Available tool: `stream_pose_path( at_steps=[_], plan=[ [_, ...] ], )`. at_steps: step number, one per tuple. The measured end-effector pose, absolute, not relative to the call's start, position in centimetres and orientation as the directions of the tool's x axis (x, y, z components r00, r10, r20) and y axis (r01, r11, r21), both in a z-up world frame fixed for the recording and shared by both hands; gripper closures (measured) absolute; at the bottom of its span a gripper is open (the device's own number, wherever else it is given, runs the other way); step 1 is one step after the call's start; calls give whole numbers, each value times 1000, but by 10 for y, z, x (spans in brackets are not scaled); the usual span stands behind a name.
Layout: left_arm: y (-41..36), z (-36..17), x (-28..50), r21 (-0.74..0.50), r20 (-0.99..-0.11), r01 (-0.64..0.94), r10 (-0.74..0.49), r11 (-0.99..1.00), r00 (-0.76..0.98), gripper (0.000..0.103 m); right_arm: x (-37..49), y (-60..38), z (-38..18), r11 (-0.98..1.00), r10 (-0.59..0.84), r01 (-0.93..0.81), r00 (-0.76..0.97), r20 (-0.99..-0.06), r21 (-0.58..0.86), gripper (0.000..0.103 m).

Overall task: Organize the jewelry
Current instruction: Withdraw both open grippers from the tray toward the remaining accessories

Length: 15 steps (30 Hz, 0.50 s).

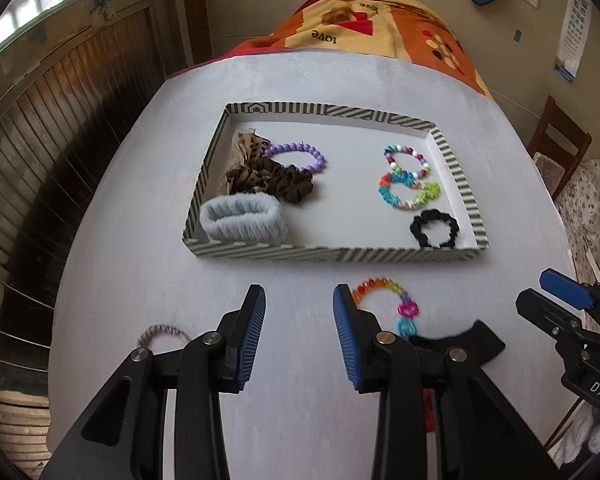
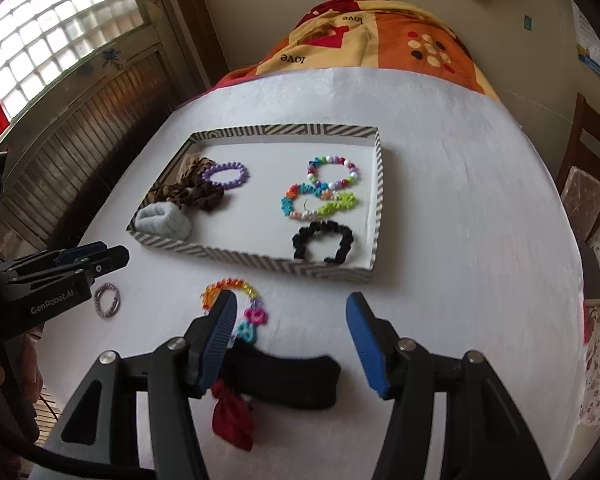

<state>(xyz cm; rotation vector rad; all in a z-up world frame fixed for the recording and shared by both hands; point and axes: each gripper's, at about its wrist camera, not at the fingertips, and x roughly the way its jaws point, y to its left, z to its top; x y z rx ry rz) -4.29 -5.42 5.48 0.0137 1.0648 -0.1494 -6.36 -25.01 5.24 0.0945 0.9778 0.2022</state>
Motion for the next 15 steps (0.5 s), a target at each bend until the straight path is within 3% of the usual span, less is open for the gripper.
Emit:
stream_pose_path(
  at_steps=[15],
  plan=[
    [-58,61,-71,-63,-862,176,-142,982,487,76,-96,-247,56,981,192,-115,555,-809,154,41]
  ],
)
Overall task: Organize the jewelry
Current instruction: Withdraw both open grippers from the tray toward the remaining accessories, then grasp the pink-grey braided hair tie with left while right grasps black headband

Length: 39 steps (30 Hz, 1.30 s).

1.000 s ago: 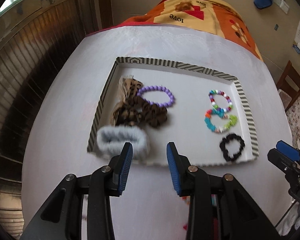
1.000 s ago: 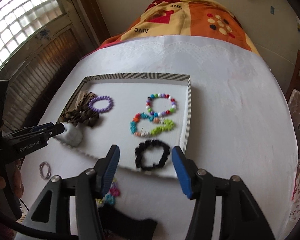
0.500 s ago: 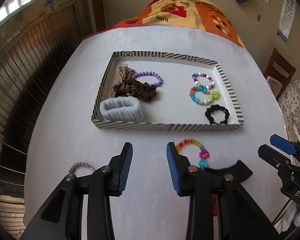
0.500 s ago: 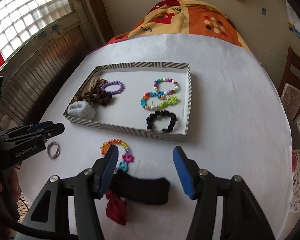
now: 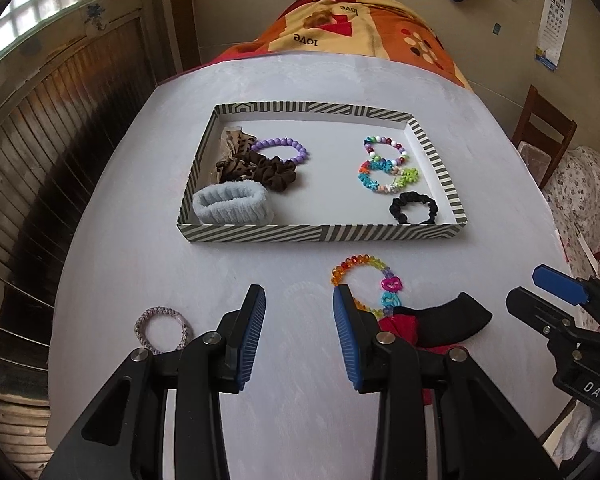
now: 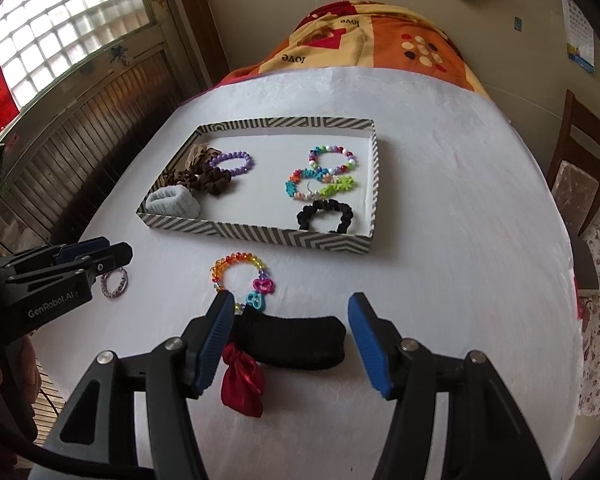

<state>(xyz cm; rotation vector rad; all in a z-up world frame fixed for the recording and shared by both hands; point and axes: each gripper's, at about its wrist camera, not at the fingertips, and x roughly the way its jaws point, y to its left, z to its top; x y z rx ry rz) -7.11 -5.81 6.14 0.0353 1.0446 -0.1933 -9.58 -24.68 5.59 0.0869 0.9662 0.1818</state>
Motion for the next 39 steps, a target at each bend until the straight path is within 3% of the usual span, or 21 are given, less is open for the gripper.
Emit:
stream_pose_path(
  at_steps=[21,28,33,34,35,38,39],
  plan=[
    [-33,23,-72,-221,-910,130,-252,967,330,76,-101,-268,6,984,175,-97,434,-884,147,40],
    [9,15,-71,-265,-914,10,-254,964,317,76,-79,-280,-24,971,236,-63,391,-890,230,40],
    [50,15,-71,-274,-915,-101,-227,956,333,76,-64,-284,-42,926,368,-59,356,-859,372,41],
    [59,14,-71,-280,-915,-127,-225,952,334,76,-65,-282,-43,921,381,-69,356,-853,382,50],
    [66,13,-71,-285,-915,-145,-224,947,335,76,-66,-279,-45,921,383,-79,358,-852,381,69],
    [88,7,-70,-304,-916,-212,-224,929,332,76,-71,-278,-43,922,383,-99,387,-839,375,90],
    [95,5,-70,-310,-917,-236,-225,921,329,76,-72,-280,-40,920,388,-108,385,-838,376,90]
  ],
)
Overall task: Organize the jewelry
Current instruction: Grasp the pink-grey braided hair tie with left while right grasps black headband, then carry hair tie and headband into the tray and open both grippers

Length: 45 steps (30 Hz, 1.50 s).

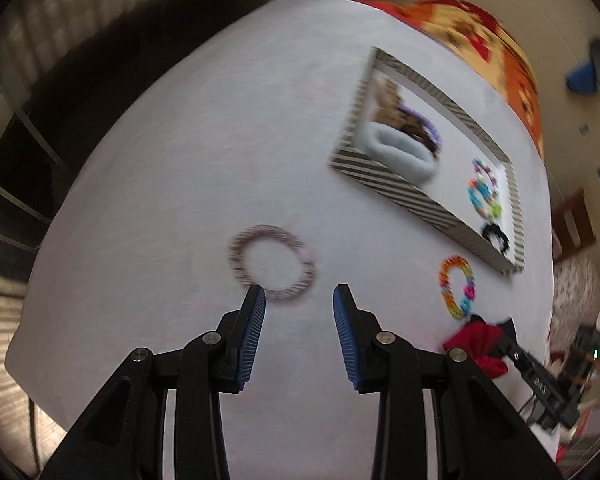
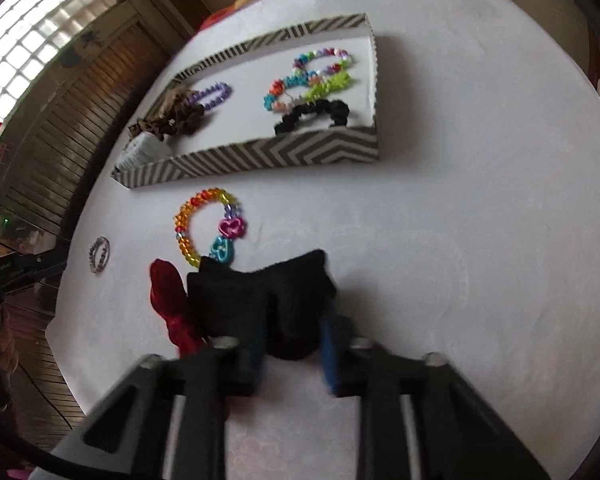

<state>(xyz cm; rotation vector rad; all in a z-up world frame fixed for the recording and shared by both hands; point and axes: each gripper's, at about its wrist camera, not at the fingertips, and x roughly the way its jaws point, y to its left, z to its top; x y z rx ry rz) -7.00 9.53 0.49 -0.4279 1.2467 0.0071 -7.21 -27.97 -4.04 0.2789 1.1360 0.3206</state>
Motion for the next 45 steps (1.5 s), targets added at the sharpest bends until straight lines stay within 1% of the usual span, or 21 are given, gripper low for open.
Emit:
stream_pose_path(
  at_steps=[3,5,11,18,19,20,21,22,26,33,45],
  plan=[
    [109,-3,-67,-314,-921,-288,-217,905,323,76,-75,-290,-28,930,365,-112,413,-835,351,91],
    [111,-11,-64,-301,-928,-294,-209,907,307,75,-74,-303,-19,923,374,-87,439,-817,375,91],
    [111,-29,-50,-223,-948,-323,-128,920,290,75,-72,-321,2,913,382,-70,487,-786,401,91],
    [97,-36,-33,-145,-959,-285,-63,947,277,76,-70,-328,28,899,406,-82,529,-745,431,91],
    [95,-37,-33,-151,-956,-274,-71,950,284,82,-71,-329,33,899,406,-86,536,-740,430,91],
    [93,-37,-32,-142,-956,-264,-63,954,286,84,-71,-329,37,899,406,-92,543,-735,429,91],
    [92,-37,-32,-136,-957,-259,-59,956,285,99,-70,-329,42,899,406,-96,549,-730,427,91],
    [91,-38,-32,-130,-957,-252,-56,959,284,102,-70,-329,44,899,405,-100,554,-727,426,91],
    [92,-33,-32,-184,-954,-235,-115,954,277,102,-70,-331,58,896,411,-112,573,-709,429,91],
    [80,-2,-31,-228,-929,-188,-156,955,335,103,-64,-329,63,895,415,-115,574,-707,432,91],
    [39,48,-5,-203,-894,-63,-159,977,420,102,-44,-316,76,900,411,-139,582,-702,412,91]
  ],
)
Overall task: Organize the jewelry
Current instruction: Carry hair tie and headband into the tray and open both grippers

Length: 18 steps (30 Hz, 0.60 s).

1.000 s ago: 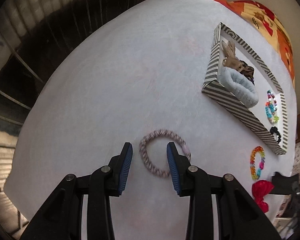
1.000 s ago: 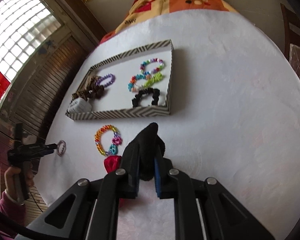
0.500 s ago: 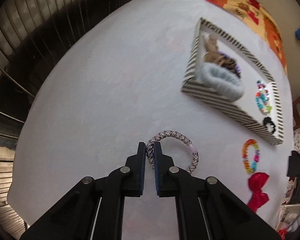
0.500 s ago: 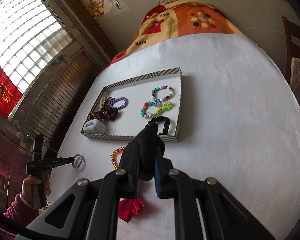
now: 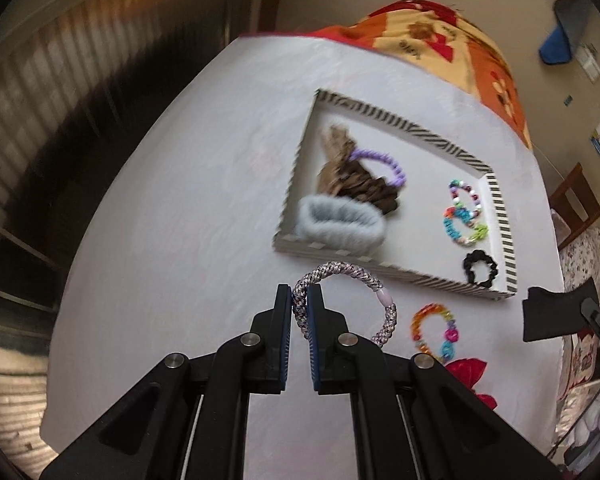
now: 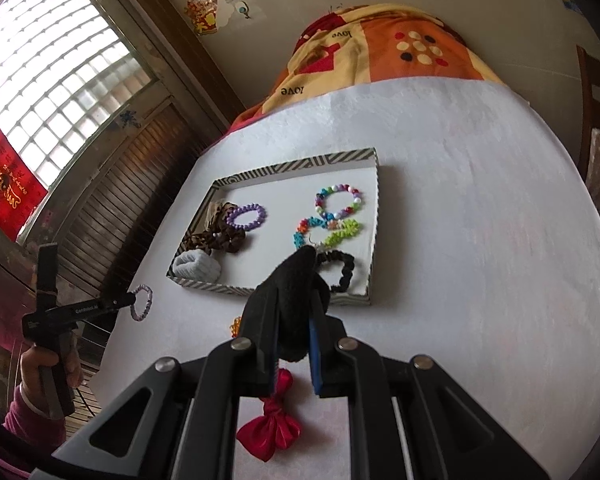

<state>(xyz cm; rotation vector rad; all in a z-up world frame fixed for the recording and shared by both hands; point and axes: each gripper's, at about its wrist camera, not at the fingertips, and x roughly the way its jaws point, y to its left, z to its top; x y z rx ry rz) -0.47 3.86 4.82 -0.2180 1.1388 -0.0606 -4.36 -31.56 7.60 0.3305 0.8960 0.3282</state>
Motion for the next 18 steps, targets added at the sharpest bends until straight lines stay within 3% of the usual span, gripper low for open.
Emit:
stream_pose_path(
  at_steps=[18],
  plan=[
    [-17,65,31,-166,-881,57,-174,984,441,102,-7,-299,87,907,413,-188,575,-707,377,91]
  ],
)
